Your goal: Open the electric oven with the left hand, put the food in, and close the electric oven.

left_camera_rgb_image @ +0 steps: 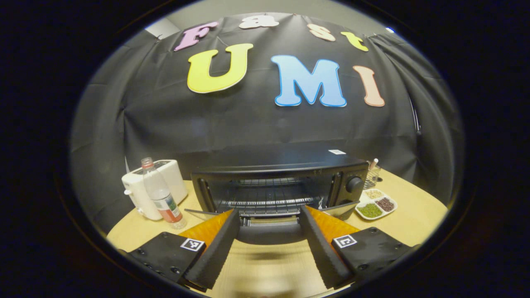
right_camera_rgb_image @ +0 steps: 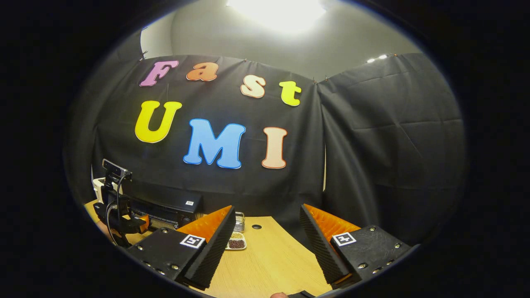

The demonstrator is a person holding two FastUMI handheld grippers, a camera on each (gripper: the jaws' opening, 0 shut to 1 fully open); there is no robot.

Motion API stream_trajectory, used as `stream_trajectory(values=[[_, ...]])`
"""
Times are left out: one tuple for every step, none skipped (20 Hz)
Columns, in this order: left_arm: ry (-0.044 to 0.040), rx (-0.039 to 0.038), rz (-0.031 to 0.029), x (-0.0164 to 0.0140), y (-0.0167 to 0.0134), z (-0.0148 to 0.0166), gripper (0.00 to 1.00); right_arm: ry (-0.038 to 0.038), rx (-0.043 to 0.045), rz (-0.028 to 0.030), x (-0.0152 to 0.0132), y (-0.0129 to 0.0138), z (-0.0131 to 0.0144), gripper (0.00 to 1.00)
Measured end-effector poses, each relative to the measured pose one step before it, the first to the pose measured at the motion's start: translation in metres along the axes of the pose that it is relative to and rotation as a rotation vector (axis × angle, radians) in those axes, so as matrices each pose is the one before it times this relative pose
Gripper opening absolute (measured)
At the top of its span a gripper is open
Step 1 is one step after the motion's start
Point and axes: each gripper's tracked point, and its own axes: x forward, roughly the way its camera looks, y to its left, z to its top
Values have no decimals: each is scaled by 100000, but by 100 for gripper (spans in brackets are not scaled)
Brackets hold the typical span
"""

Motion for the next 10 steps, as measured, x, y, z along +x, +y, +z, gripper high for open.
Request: stream_trajectory(values=[[586,-7,132,-256,-73,-507,100,269,-22,269,-124,-188,-93,96],[788,-237,102,-329,-31,-484,100,208,40,205,-156,-271,-102,96],[750,-402,106,-322,-26,-571,100,186,79,184,-64,-148,-44,96],[877,-466,196,-215,-52,-543,100,333,87,246,-176,-148,-97,96],[948,-386,228,-332,-1,-668,100,315,76,301,-137,-178,-31,96],[1019,-162,340,-233,-14,-619,100,225,-21,239,-171,-151,-130,96],[936,78,312,-225,-70,-622,100,250,-163,349,-90,-151,-75,96],[1116,-9,230,-187,-63,-626,100,335,-263,320,-201,-171,-215,96],[1249,75,275,-216,-30,-774,100,388,-276,362,-190,-138,-107,96],[1230,-105,459,-180,40,-756,100,502,-117,528,-205,-109,-146,96]])
